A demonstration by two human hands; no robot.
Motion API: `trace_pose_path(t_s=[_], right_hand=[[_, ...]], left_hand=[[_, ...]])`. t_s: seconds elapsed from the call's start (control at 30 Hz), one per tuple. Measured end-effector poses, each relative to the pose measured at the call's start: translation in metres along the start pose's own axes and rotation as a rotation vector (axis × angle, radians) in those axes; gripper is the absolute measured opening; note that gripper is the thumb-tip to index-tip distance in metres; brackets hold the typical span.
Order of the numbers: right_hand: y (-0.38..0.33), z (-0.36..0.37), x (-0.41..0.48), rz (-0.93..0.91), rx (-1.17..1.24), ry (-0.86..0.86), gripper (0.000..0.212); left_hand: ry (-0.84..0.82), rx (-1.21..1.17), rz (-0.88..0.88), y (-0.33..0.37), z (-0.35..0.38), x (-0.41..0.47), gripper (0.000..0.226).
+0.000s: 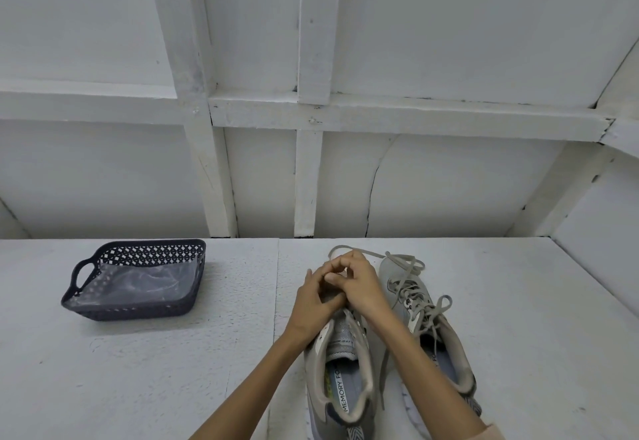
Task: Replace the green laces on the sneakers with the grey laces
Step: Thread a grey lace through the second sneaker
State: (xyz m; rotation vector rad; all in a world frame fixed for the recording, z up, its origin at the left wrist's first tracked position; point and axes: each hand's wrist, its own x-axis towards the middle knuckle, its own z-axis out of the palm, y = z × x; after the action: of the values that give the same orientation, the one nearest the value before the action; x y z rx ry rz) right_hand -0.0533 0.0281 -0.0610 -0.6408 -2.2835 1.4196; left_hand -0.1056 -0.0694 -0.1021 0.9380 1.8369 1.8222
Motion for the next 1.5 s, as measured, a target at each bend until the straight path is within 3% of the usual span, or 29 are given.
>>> trace_pose_path(t_s=[0.07,0.23,0.33,0.53,0.7,0.9,1.17,1.3,1.37,1.43,1.5], right_hand=[[-0.002,0.001,0.001,0.007,0.024,0.013,0.009],[-0.014,-0.006,0.007,0.058,0.156,-0.032,0.023],[-0.038,-0.018,0.014,0.042,0.289,-0.052,0.021],[-0.088,-0.034,0.037,-0.081,0.426,-0.083,0.022],[-0.145,-0.056,0.057,-0.262,0.68,-0.022,0.018],[-0.206,-0.083,0.077,-0.444,0.906,0.018,0.012],[-0.151,-0.045,0.091,-0.227,0.588,-0.15,0.012],[-0.106,-0.042,0.097,-0.043,0.154,-0.278,0.059],[-0.089,-0.047,0.096,0.029,-0.018,-0.239,0.072],[-0.076,-0.054,0.089,0.066,-0.092,-0.182,0.063],[-0.066,-0.063,0.076,0.154,-0.259,-0.257,0.021]], left_hand=[[-0.012,0.04,0.015,-0.003,0.001,0.001,0.045],[-0.001,0.053,0.0,-0.006,0.0,0.005,0.038],[-0.005,0.038,-0.014,-0.008,0.0,0.004,0.018],[0.017,0.027,-0.013,-0.008,0.0,0.003,0.012],[0.013,0.067,-0.016,-0.008,-0.002,0.002,0.002],[-0.007,0.149,0.009,-0.005,-0.003,0.003,0.005],[0.001,0.157,0.04,-0.007,-0.001,0.003,0.038],[0.002,0.135,0.04,-0.006,-0.001,0.002,0.035],[0.009,0.12,0.038,-0.006,-0.001,0.002,0.029],[0.012,0.104,0.027,-0.005,0.0,0.002,0.025],[0.021,0.098,0.022,-0.005,0.0,0.002,0.024]])
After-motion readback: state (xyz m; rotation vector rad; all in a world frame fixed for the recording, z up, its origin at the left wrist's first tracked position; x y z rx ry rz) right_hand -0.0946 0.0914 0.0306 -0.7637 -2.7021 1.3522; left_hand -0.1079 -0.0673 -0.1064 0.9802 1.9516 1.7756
